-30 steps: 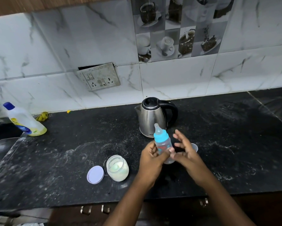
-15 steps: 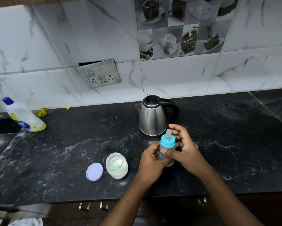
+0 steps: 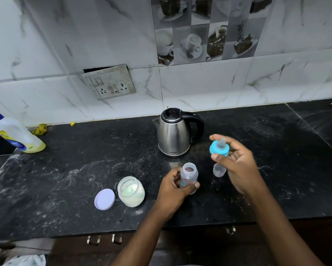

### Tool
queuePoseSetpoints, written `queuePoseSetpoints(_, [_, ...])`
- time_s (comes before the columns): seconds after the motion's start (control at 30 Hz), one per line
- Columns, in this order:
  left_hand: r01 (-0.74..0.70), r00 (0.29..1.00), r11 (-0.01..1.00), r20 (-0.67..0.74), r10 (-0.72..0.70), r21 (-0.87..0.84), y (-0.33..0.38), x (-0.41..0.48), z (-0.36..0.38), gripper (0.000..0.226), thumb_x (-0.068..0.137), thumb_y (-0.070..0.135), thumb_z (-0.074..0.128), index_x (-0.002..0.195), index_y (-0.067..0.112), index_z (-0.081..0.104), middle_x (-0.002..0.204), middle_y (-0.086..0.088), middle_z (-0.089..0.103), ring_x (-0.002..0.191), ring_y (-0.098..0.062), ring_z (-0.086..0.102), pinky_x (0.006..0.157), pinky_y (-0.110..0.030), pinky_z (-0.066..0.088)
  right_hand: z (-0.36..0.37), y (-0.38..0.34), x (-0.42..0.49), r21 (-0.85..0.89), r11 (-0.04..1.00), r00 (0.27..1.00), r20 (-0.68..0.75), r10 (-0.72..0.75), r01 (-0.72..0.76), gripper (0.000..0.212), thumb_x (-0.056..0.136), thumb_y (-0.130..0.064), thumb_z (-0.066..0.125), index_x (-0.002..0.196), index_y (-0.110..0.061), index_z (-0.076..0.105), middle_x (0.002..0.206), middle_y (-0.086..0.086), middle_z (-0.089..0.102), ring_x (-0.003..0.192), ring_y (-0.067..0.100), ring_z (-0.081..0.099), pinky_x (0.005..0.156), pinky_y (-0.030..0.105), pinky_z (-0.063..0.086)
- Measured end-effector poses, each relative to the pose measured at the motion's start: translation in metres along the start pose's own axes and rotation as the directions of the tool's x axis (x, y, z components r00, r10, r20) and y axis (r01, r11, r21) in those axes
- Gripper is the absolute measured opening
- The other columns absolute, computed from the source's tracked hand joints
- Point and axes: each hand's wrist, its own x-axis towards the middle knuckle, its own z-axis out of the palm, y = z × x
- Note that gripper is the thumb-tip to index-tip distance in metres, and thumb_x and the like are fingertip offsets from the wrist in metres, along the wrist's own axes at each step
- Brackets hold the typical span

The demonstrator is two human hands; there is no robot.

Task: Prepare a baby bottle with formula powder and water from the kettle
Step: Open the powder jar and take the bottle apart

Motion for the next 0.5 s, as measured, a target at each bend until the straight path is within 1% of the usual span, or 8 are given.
queuePoseSetpoints(0.07, [0.019, 1.000, 0.999, -0.017, -0.019, 0.029, -0.012, 0.001, -0.003, 0.048, 0.073, 0.011, 0.094, 0.114, 0.021, 0.073, 0.110, 0.002, 0.083, 0.100, -0.010, 0.076, 0.085, -0.023, 0.059, -0.023, 0.004, -0.004, -0.084, 0.996, 0.996, -0.084, 0.023, -0.030, 0.042, 0.092, 0.005, 0.072, 0.129, -0.014, 0.069, 0.131, -0.006, 0.073, 0.115, 0.007, 0.070, 0.093, 0.018, 0.054])
queuePoseSetpoints(0.13, [0.021, 0.999, 0.997, -0.031, -0.019, 0.069, -0.023, 0.001, -0.004, 0.049, 0.071, 0.016, 0.095, 0.114, 0.022, 0.073, 0.110, 0.003, 0.082, 0.099, -0.010, 0.076, 0.086, -0.025, 0.059, -0.043, 0.018, -0.014, -0.202, 0.973, 0.986, -0.142, 0.088, -0.116, 0.039, 0.091, -0.006, 0.078, 0.127, -0.020, 0.070, 0.125, -0.014, 0.074, 0.114, 0.005, 0.071, 0.092, 0.018, 0.055])
queuePoseSetpoints(0.17, [0.018, 0.999, 0.996, -0.036, -0.015, 0.088, -0.028, 0.001, -0.004, 0.050, 0.070, 0.018, 0.095, 0.114, 0.022, 0.072, 0.110, 0.002, 0.082, 0.099, -0.010, 0.076, 0.087, -0.026, 0.060, -0.050, 0.027, -0.020, -0.268, 0.949, 0.979, -0.156, 0.128, -0.167, 0.040, 0.090, -0.011, 0.080, 0.127, -0.022, 0.069, 0.122, -0.015, 0.075, 0.112, 0.004, 0.071, 0.092, 0.021, 0.057])
queuePoseSetpoints(0.27, [0.008, 0.999, 0.989, -0.040, -0.002, 0.148, -0.041, 0.003, -0.004, 0.052, 0.067, 0.023, 0.094, 0.114, 0.024, 0.072, 0.110, 0.002, 0.081, 0.100, -0.012, 0.075, 0.092, -0.031, 0.061, -0.063, 0.062, -0.039, -0.425, 0.867, 0.962, -0.194, 0.192, -0.259, 0.040, 0.084, -0.013, 0.086, 0.115, -0.032, 0.070, 0.119, -0.009, 0.071, 0.107, 0.009, 0.070, 0.095, 0.033, 0.056])
queuePoseSetpoints(0.33, [0.011, 0.999, 0.984, -0.034, -0.005, 0.177, -0.047, 0.004, -0.004, 0.052, 0.068, 0.024, 0.094, 0.114, 0.027, 0.072, 0.111, 0.004, 0.081, 0.102, -0.013, 0.076, 0.093, -0.033, 0.060, -0.066, 0.084, -0.048, -0.558, 0.788, 0.963, -0.210, 0.167, -0.259, 0.039, 0.081, -0.015, 0.089, 0.107, -0.035, 0.068, 0.115, -0.010, 0.064, 0.104, 0.013, 0.068, 0.089, 0.031, 0.053])
queuePoseSetpoints(0.4, [0.015, 0.999, 0.978, -0.032, -0.009, 0.206, -0.052, 0.004, -0.004, 0.051, 0.069, 0.023, 0.094, 0.114, 0.031, 0.071, 0.112, 0.006, 0.081, 0.105, -0.014, 0.076, 0.095, -0.031, 0.060, -0.067, 0.103, -0.052, -0.682, 0.694, 0.972, -0.204, 0.120, -0.229, 0.042, 0.078, -0.017, 0.091, 0.109, -0.031, 0.067, 0.111, -0.010, 0.061, 0.102, 0.015, 0.064, 0.083, 0.027, 0.047])
queuePoseSetpoints(0.47, [0.019, 0.999, 0.973, -0.033, -0.012, 0.230, -0.056, 0.005, -0.003, 0.051, 0.069, 0.025, 0.094, 0.113, 0.033, 0.071, 0.112, 0.008, 0.080, 0.105, -0.013, 0.076, 0.095, -0.029, 0.059, -0.067, 0.121, -0.054, -0.759, 0.616, 0.975, -0.206, 0.081, -0.212, 0.045, 0.077, -0.018, 0.092, 0.115, -0.024, 0.068, 0.113, -0.009, 0.063, 0.108, 0.020, 0.059, 0.088, 0.032, 0.042])
queuePoseSetpoints(0.5, [0.022, 0.999, 0.970, -0.029, -0.016, 0.243, -0.057, 0.005, -0.003, 0.051, 0.069, 0.025, 0.093, 0.113, 0.032, 0.070, 0.112, 0.010, 0.080, 0.106, -0.012, 0.076, 0.094, -0.027, 0.058, -0.066, 0.128, -0.055, -0.794, 0.561, 0.971, -0.221, 0.087, -0.231, 0.046, 0.078, -0.022, 0.091, 0.118, -0.025, 0.068, 0.115, -0.012, 0.062, 0.112, 0.019, 0.052, 0.091, 0.037, 0.038])
